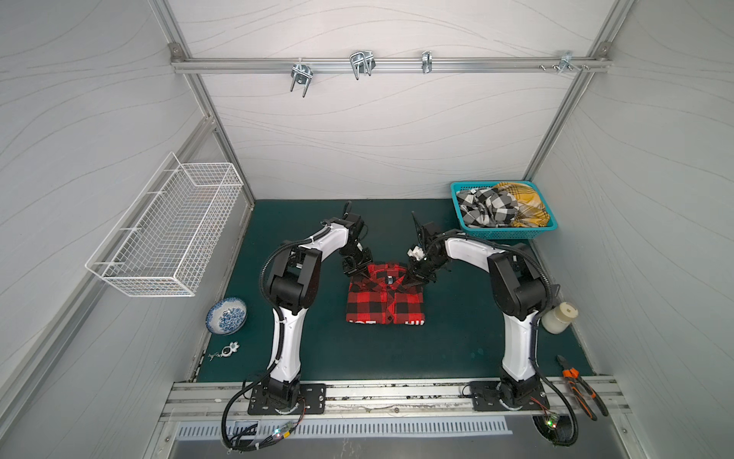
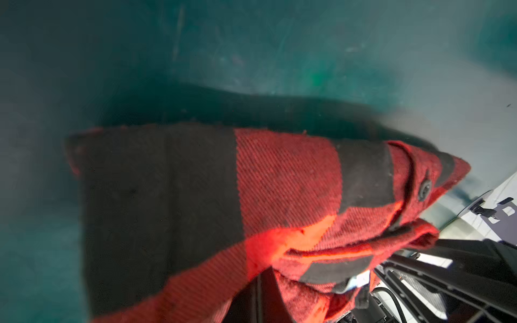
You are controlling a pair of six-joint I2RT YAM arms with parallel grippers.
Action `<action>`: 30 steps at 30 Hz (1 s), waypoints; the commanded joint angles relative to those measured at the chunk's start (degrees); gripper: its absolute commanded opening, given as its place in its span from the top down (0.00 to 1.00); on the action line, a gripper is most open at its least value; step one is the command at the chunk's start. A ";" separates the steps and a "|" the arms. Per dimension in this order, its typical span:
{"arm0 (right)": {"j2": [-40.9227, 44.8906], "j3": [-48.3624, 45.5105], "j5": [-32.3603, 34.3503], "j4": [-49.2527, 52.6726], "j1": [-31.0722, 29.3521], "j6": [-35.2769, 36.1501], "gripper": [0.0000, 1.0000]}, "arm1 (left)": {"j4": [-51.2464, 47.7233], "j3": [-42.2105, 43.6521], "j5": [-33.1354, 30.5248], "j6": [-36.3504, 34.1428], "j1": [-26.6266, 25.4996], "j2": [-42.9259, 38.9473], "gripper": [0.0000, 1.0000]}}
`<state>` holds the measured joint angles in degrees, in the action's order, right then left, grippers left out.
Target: Fold and stack the long sleeve shirts
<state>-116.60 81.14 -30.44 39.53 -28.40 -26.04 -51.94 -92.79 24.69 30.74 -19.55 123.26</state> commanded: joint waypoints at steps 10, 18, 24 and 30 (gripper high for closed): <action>13.15 -1.69 5.17 6.23 -4.12 0.49 0.73 | -2.61 2.14 -1.42 1.92 -0.19 -13.18 0.87; 8.85 -5.16 4.80 0.41 -6.51 -2.42 0.80 | 3.18 15.15 2.89 5.76 -5.11 -18.89 0.92; 4.53 -6.08 5.02 -2.03 -8.26 -2.93 0.82 | 7.08 16.34 4.63 6.56 -5.94 -13.18 0.96; 5.09 -3.21 6.41 0.96 -7.42 -1.65 0.80 | 4.78 12.75 2.67 5.28 -5.06 -9.50 0.99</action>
<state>-112.16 76.05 -25.45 38.65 -36.05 -28.49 -46.98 -76.71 28.18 36.60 -25.36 113.19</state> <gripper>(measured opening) 0.196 0.047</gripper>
